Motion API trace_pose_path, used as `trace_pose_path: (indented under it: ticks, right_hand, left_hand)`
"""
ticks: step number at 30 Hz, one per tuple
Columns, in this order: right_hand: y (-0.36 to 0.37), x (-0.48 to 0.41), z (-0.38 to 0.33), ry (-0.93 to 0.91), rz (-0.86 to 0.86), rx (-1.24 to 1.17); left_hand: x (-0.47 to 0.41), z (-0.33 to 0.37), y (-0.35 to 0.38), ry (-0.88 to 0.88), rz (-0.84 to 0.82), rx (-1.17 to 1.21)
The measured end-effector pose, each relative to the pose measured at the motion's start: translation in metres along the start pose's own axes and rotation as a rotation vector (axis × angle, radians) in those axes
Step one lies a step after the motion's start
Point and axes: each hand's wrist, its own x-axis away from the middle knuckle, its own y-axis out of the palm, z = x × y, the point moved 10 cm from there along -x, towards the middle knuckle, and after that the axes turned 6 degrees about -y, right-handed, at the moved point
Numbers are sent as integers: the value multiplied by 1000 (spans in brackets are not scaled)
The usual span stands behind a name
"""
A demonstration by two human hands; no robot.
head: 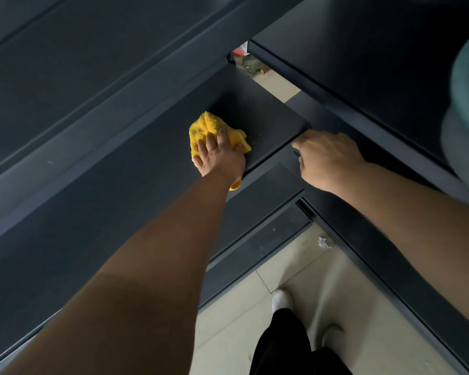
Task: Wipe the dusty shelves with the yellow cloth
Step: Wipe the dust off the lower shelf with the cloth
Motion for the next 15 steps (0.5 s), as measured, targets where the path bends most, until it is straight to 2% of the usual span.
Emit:
trace_pose_path:
  ticks: [9, 15]
  right_hand:
    - [4, 5, 20, 49, -5, -58]
    - [4, 6, 37, 102, -22, -51]
  left_hand:
    - [-11, 67, 14, 137, -45, -20]
    - [-13, 118, 23, 342, -87, -21]
